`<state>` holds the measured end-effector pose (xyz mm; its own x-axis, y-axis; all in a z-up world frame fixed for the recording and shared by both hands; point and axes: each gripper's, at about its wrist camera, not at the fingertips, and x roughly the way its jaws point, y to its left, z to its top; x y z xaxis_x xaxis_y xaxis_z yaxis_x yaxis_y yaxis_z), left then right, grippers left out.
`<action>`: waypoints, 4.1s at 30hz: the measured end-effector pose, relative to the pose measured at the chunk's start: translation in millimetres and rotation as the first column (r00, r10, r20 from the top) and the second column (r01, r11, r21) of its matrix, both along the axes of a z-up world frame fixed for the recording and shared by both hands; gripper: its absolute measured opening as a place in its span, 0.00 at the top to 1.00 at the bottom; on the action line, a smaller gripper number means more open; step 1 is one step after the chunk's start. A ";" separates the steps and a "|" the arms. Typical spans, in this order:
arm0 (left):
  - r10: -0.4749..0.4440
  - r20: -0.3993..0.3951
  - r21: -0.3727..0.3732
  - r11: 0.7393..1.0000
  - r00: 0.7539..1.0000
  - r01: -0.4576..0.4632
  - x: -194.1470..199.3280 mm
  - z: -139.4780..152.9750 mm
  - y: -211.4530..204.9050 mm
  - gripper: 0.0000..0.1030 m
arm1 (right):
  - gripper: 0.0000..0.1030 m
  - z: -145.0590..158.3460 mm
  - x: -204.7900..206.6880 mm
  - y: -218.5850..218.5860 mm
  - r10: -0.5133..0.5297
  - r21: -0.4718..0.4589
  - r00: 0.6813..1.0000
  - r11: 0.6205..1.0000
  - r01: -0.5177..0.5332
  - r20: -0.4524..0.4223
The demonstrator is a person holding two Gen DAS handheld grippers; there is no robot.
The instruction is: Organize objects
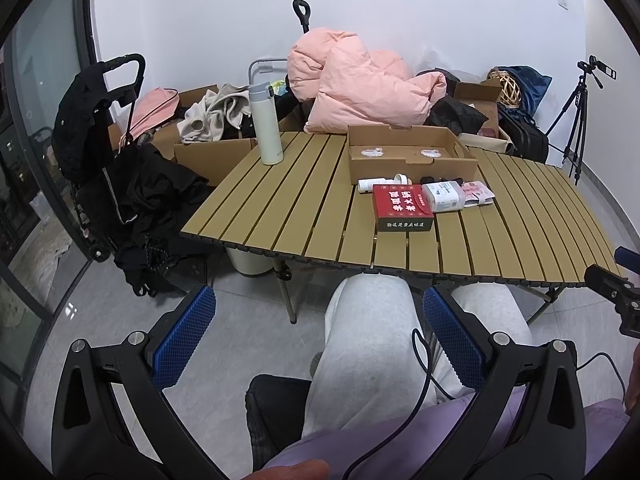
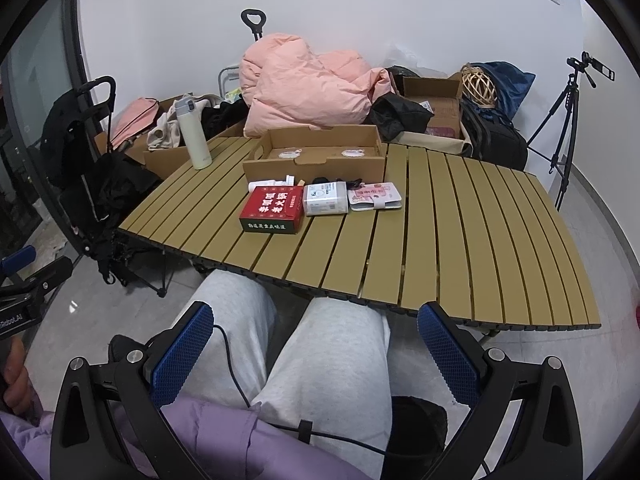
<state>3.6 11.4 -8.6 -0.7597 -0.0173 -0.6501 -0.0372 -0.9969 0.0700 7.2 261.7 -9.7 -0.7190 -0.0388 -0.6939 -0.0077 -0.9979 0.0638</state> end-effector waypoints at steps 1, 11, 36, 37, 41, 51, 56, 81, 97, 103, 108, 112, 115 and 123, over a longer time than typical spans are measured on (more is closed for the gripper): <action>0.001 0.004 0.001 1.000 1.000 -0.001 -1.0 0.0 -0.2 0.00 | 0.00 0.8 0.3 1.4 0.000 -0.003 1.000 1.000 0.000 -0.007; -0.148 0.211 0.124 0.985 0.966 0.124 -62.5 -40.6 1.3 0.00 | 0.00 -14.9 -28.3 25.5 0.144 -0.133 0.987 0.979 -0.153 -0.070; -0.255 0.379 0.332 0.935 0.890 0.127 -333.1 -165.8 62.9 0.62 | 0.58 -153.4 -306.1 -26.4 0.184 -0.235 0.967 0.962 -0.140 0.177; -0.264 0.381 0.365 0.923 0.886 0.119 -335.9 -169.4 59.8 0.62 | 0.61 -155.0 -309.3 -28.1 0.184 -0.234 0.966 0.962 -0.139 0.181; -0.283 0.383 0.423 0.900 0.880 0.105 -337.5 -173.1 52.7 0.65 | 0.64 -163.4 -313.0 -29.0 0.171 -0.214 0.967 0.968 -0.129 0.187; -0.245 0.339 0.447 0.892 0.908 0.074 -317.3 -132.7 45.3 0.66 | 0.72 -132.8 -302.2 -24.5 0.216 -0.254 0.964 0.952 -0.174 0.152; -0.268 0.264 0.458 0.880 0.927 0.124 -341.8 -81.6 55.0 0.66 | 0.72 -83.4 -311.0 -13.7 0.209 -0.267 0.974 0.947 -0.180 0.085; -0.165 0.294 0.181 0.977 0.942 0.114 -575.5 -140.6 76.3 0.33 | 0.63 -146.5 -603.5 -5.2 0.237 -0.185 0.913 0.965 -0.183 0.333; -0.162 0.040 0.041 0.986 0.986 0.161 -405.4 13.6 24.3 0.12 | 0.15 -26.8 -459.1 71.3 0.136 -0.045 0.977 0.991 -0.130 0.165; -0.116 -0.045 0.014 0.993 0.992 0.117 -286.4 66.1 -14.1 0.00 | 0.15 35.7 -332.8 66.7 0.160 0.062 0.985 0.985 -0.164 0.064; -0.094 -0.097 0.041 0.994 0.991 0.099 -193.0 75.9 -26.2 0.00 | 0.15 59.7 -232.3 54.5 0.202 0.045 0.979 0.979 -0.201 -0.014; -0.116 -0.102 0.054 0.991 0.988 0.122 -128.0 66.2 -25.0 0.00 | 0.15 56.2 -151.9 35.9 0.218 0.073 0.973 0.974 -0.213 -0.071; -0.142 -0.107 0.070 0.986 0.984 0.150 -86.3 55.6 -22.3 0.00 | 0.15 47.2 -101.0 21.9 0.222 0.074 0.971 0.974 -0.216 -0.088; -0.196 -0.070 0.103 0.974 0.978 0.202 -22.3 28.3 -10.9 0.00 | 0.15 0.7 -12.9 3.0 0.201 -0.103 0.977 0.973 -0.208 -0.070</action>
